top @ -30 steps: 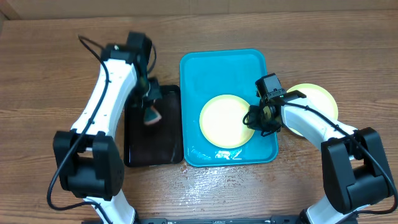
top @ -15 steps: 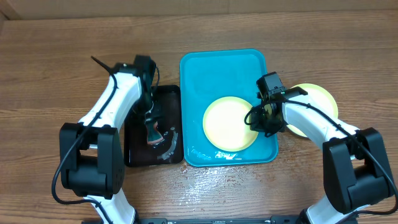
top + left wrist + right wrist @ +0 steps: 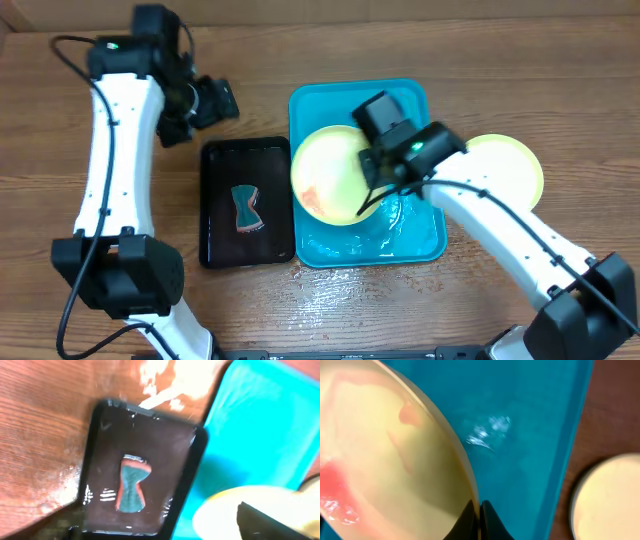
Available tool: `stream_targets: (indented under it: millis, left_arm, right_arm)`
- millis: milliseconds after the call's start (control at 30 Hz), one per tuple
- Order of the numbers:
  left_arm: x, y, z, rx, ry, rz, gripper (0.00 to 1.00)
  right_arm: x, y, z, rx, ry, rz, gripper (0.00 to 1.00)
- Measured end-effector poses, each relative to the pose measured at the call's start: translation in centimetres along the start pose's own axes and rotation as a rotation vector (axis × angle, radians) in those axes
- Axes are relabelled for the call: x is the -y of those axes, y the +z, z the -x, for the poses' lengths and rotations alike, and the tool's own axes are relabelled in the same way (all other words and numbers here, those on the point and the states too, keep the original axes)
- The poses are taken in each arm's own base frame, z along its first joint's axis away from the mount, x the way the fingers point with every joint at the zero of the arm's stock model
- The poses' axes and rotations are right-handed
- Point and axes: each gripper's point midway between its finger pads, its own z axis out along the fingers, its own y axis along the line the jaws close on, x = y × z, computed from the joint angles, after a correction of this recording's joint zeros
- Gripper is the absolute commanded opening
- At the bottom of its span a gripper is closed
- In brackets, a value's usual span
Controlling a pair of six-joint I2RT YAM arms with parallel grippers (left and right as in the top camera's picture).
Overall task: Clean dirty plates on tray and stack at the side
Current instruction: 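Lift the yellow plate with the right gripper and tilt it over the black tray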
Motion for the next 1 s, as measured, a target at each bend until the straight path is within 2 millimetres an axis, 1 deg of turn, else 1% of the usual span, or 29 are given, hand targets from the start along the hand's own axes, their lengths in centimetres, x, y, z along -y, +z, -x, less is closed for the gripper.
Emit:
stream_targets:
  millis: [100,167,267,367,467,600,667,800,1000]
  left_arm:
    - [0.0,-2.4,1.6,0.064,-0.018,-0.041,1.0]
    - [-0.2,-3.3,2.1,0.085,-0.028,-0.057,1.0]
    - [-0.7,-3.8,2.1,0.082,-0.045,-0.058,1.0]
    - [-0.8,-3.8,1.8,0.069,-0.049,-0.052,1.0]
    - [-1.2,-3.7,1.7,0.067,-0.051,-0.035,1.0]
    - [-1.8,-3.7,1.8,0.076,-0.053,-0.001,1.0]
    - [-1.9,-3.7,1.9,0.08,-0.054,0.009,1.0]
    - [-2.1,-3.7,1.9,0.083,-0.054,0.02,1.0]
    - [-2.2,-3.8,1.9,0.086,-0.054,0.026,1.0]
  right_arm:
    - [-3.0,-0.8,0.9,0.078,-0.08,0.004,0.04]
    - [-5.2,-1.5,1.5,0.133,-0.124,0.015,0.04]
    - [-8.1,-2.5,2.1,0.204,-0.165,0.046,0.04]
    - [-9.7,-3.1,2.5,0.249,-0.183,0.066,0.04]
    - [-10.4,-2.8,2.7,0.271,-0.194,0.044,0.04]
    - [-10.4,-1.4,2.4,0.265,-0.221,-0.041,0.04]
    - [-10.4,-1.5,2.5,0.283,-0.234,-0.092,0.04]
    - [-11.3,-2.9,2.5,0.35,-0.268,-0.167,0.04]
    - [-13.5,-6.1,1.9,0.469,-0.33,-0.264,0.04]
